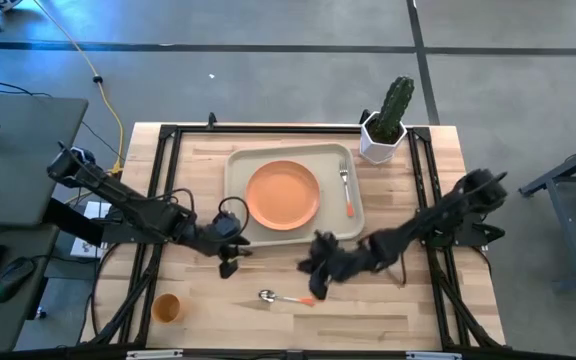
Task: Pick and place plate/cup/fork/spoon on tray
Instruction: Put the orange spoon on the gray tray to the right of the orange plate
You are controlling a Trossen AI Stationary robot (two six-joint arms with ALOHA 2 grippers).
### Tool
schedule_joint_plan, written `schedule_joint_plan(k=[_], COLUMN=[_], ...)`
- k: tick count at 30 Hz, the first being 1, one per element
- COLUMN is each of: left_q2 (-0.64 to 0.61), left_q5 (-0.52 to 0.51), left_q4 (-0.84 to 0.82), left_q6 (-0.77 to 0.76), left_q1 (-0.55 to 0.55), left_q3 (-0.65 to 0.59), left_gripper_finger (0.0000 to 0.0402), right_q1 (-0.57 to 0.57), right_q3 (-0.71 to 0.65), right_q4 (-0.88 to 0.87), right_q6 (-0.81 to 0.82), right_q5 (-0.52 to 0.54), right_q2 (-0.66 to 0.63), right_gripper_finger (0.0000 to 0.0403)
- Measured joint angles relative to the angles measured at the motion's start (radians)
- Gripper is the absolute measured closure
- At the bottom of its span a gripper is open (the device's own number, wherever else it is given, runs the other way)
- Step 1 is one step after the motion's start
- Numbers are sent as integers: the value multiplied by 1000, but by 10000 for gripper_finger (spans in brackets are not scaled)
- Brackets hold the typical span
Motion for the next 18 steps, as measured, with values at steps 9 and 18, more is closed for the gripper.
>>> schedule_joint_plan(k=[9, 18], left_q2=[0, 0], left_q5=[27, 23], left_q4=[-3, -90], left_q6=[0, -80], left_q1=[-66, -124], left_q3=[0, 0], left_gripper_finger=[257, 257], right_q1=[53, 27], right_q3=[440, 746], right_q4=[-425, -618], right_q6=[68, -33], right_q5=[-2, -172], right_q2=[341, 588], right_gripper_finger=[297, 293])
